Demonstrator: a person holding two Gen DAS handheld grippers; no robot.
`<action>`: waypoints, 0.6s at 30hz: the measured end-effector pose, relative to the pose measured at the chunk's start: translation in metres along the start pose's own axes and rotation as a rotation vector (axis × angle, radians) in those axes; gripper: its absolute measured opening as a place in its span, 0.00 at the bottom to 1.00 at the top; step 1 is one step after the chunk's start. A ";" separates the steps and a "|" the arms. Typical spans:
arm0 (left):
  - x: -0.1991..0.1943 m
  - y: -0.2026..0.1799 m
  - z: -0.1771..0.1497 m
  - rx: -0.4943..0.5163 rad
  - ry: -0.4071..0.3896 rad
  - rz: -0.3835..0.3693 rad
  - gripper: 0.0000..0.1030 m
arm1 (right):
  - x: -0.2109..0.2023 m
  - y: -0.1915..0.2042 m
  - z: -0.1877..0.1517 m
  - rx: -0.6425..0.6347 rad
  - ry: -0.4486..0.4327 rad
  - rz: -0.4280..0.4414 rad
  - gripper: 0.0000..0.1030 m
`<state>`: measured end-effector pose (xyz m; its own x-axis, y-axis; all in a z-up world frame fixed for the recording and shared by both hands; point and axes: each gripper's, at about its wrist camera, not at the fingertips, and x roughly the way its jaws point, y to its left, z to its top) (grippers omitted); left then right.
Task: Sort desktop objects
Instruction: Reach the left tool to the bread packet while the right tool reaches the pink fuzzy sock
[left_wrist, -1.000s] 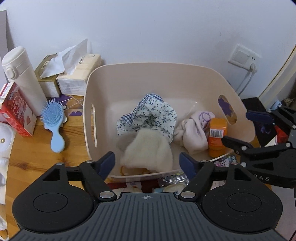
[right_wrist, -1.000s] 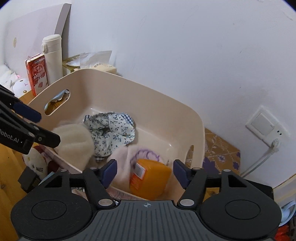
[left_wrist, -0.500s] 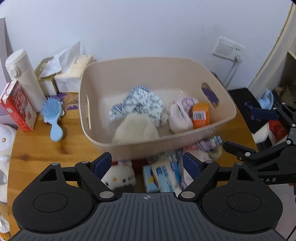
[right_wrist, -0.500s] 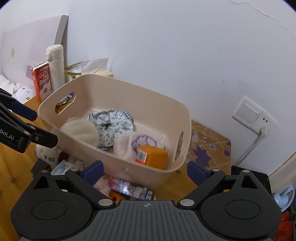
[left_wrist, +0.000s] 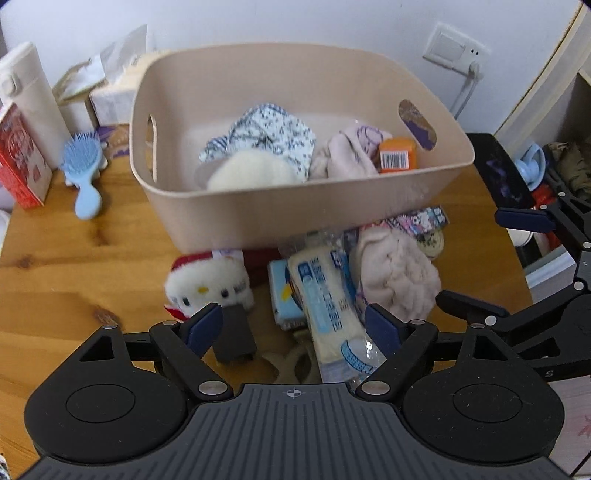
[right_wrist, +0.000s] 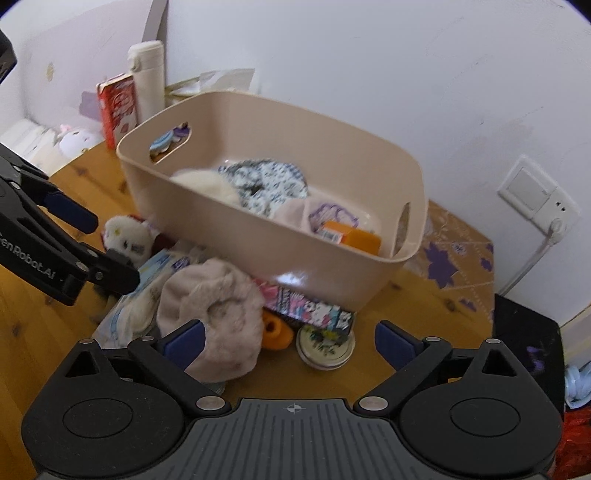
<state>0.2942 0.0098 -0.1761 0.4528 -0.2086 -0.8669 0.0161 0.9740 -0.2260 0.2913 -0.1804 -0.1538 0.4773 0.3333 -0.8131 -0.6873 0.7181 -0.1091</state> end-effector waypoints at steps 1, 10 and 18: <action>0.002 0.000 -0.001 -0.005 0.006 -0.002 0.83 | 0.002 0.001 -0.001 -0.002 0.006 0.009 0.97; 0.016 -0.004 -0.006 -0.038 0.060 -0.032 0.83 | 0.016 0.008 -0.006 -0.031 0.052 0.104 0.97; 0.033 -0.001 -0.005 -0.076 0.091 -0.047 0.81 | 0.031 0.013 -0.007 -0.022 0.082 0.186 0.83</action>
<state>0.3048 0.0012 -0.2064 0.3699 -0.2648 -0.8905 -0.0337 0.9540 -0.2978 0.2930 -0.1648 -0.1844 0.2951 0.4076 -0.8642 -0.7717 0.6349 0.0360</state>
